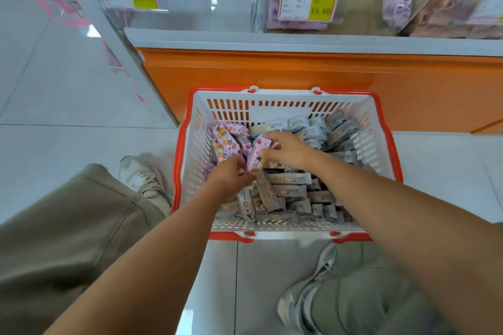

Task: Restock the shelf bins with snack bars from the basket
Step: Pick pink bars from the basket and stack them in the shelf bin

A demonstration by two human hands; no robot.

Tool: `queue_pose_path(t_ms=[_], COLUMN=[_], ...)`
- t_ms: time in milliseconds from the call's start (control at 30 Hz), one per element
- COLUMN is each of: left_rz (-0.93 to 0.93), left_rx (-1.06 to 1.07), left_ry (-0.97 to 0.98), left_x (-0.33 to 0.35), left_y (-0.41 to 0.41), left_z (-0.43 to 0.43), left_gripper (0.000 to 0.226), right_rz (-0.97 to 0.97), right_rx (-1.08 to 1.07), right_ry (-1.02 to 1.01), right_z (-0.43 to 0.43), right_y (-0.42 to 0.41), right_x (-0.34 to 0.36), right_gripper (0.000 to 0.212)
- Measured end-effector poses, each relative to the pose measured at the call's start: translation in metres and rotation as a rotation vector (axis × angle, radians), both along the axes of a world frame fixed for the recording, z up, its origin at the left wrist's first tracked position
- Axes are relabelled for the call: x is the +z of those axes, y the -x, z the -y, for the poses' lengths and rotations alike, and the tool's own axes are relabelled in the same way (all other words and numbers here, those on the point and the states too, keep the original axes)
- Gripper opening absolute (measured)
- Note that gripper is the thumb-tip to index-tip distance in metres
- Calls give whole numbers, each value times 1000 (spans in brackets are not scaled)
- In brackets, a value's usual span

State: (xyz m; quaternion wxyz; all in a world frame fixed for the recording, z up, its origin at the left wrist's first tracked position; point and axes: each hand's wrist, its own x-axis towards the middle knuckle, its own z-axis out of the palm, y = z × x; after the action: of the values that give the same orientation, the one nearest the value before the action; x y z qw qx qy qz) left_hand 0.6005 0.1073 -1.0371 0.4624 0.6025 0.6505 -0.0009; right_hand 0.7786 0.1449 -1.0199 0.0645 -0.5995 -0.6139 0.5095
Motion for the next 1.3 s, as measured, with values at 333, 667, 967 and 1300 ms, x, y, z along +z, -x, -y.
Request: queue_pose_path(t_ms=[333,667,967,1300], left_rz=[230,280,-37,-413], left_rx=[57,-8,-215,-416], left_ry=[-122,-524,-1015,-1149], left_x=[105,179,228,204], left_y=[-14,-40,-55,-46], left_z=[-18,-13,-65,-106], left_gripper=[36,24,52,73], right_rz=[-193,-242,-243,-34], right_rx=[-240,-184,-372,-463], right_ry=[-306,-625,-926,-854], right_z=[-4,19,-34,-118], right_y=[-4,-10,-49,-79], right_x=[103,172,236,231], right_gripper=[55,23,32,27])
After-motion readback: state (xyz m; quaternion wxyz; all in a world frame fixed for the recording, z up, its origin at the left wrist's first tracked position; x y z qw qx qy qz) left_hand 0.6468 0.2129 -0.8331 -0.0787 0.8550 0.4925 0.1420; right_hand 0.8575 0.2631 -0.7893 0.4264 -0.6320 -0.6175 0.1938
